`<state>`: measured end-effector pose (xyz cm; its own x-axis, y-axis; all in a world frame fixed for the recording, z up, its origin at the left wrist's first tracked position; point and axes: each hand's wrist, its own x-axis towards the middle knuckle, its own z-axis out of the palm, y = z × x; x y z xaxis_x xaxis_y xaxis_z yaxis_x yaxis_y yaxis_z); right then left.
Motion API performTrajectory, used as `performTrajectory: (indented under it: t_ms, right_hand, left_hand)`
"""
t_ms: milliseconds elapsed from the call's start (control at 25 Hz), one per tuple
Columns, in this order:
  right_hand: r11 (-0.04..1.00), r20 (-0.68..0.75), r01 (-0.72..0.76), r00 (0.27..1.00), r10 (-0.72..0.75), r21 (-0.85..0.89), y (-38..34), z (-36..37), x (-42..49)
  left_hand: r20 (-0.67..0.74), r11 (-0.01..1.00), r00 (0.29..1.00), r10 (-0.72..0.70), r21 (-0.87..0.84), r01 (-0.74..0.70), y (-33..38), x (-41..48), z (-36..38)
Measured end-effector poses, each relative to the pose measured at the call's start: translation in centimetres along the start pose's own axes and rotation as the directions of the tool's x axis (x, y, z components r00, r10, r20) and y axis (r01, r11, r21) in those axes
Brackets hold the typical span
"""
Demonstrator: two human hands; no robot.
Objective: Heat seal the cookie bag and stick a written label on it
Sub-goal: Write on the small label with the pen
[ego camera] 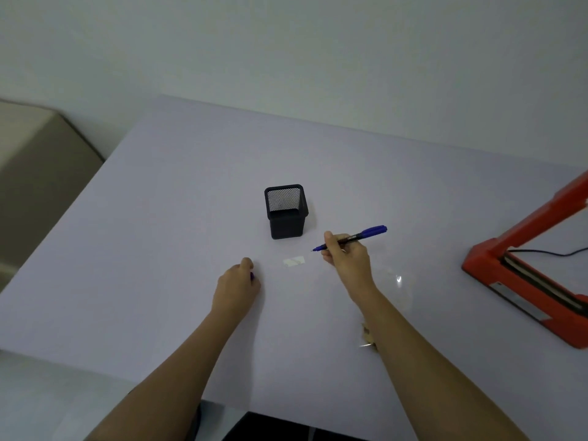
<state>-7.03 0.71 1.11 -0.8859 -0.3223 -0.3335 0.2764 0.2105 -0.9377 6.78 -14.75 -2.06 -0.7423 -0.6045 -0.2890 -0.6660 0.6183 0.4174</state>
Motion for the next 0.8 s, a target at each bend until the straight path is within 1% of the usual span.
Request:
performTrajectory:
  t_ms: [80, 120, 160, 200, 240, 280, 320, 360, 400, 480, 560, 640, 800]
  right_hand:
    - [0.999, 0.003, 0.046, 0.999, -0.046, -0.020, 0.5, -0.1, -0.2]
    - [0.997, 0.004, 0.070, 0.998, -0.070, -0.025, 0.7, -0.1, -0.4]
    - [0.995, 0.001, 0.091, 0.996, -0.091, -0.028, 1.0, 0.0, -0.6]
    - [0.994, -0.005, 0.106, 0.994, -0.106, -0.026, 1.3, 0.1, -0.9]
    - [0.993, -0.011, 0.114, 0.993, -0.115, -0.023, 1.7, 0.2, -1.1]
    - [0.993, -0.021, 0.115, 0.993, -0.116, -0.025, 2.1, 0.4, -1.3]
    - [0.993, -0.036, 0.115, 0.993, -0.116, -0.034, 2.6, 0.6, -1.3]
    - [0.992, -0.055, 0.116, 0.991, -0.118, -0.041, 3.1, 0.8, -1.4]
    - [0.990, -0.079, 0.128, 0.988, -0.132, -0.050, 3.6, 1.0, -1.3]
    - [0.979, -0.118, 0.188, 0.973, -0.197, -0.083, 4.4, 1.3, -1.0]
    - [0.953, -0.106, 0.270, 0.953, -0.285, -0.135, 5.1, 1.9, -0.7]
    - [0.928, -0.048, 0.335, 0.937, -0.347, -0.166, 5.6, 2.5, -0.2]
    - [0.897, 0.010, 0.405, 0.912, -0.410, -0.177, 6.3, 3.7, 1.2]
  left_hand:
    - [-0.040, 0.999, 0.999, -0.019, -0.032, 0.017, 0.2, -0.4, -0.5]
    - [-0.099, 0.998, 0.995, -0.018, -0.060, 0.012, 0.3, -0.8, -0.8]
    - [-0.177, 0.995, 0.984, 0.012, -0.091, -0.029, 0.5, -1.2, -0.8]
    - [-0.249, 0.987, 0.964, 0.091, -0.106, -0.121, 0.7, -1.6, -0.8]
    - [-0.291, 0.967, 0.935, 0.204, -0.089, -0.239, 1.1, -1.8, -0.5]
    - [-0.301, 0.939, 0.900, 0.315, -0.042, -0.342, 1.4, -1.8, 0.2]
    - [-0.288, 0.912, 0.873, 0.395, 0.004, -0.411, 1.7, -1.5, 0.9]
    - [-0.250, 0.898, 0.867, 0.432, 0.023, -0.440, 2.1, -0.9, 1.6]
    - [-0.195, 0.904, 0.886, 0.420, 0.008, -0.427, 2.5, -0.2, 2.2]
    - [-0.132, 0.940, 0.936, 0.328, -0.054, -0.337, 3.4, 1.0, 3.1]
    - [-0.133, 0.956, 0.953, 0.271, -0.077, -0.283, 3.8, 1.9, 3.8]
    - [-0.142, 0.961, 0.961, 0.237, -0.109, -0.253, 3.9, 2.5, 4.3]
    - [-0.170, 0.956, 0.959, 0.227, -0.151, -0.253, 3.4, 3.0, 4.8]
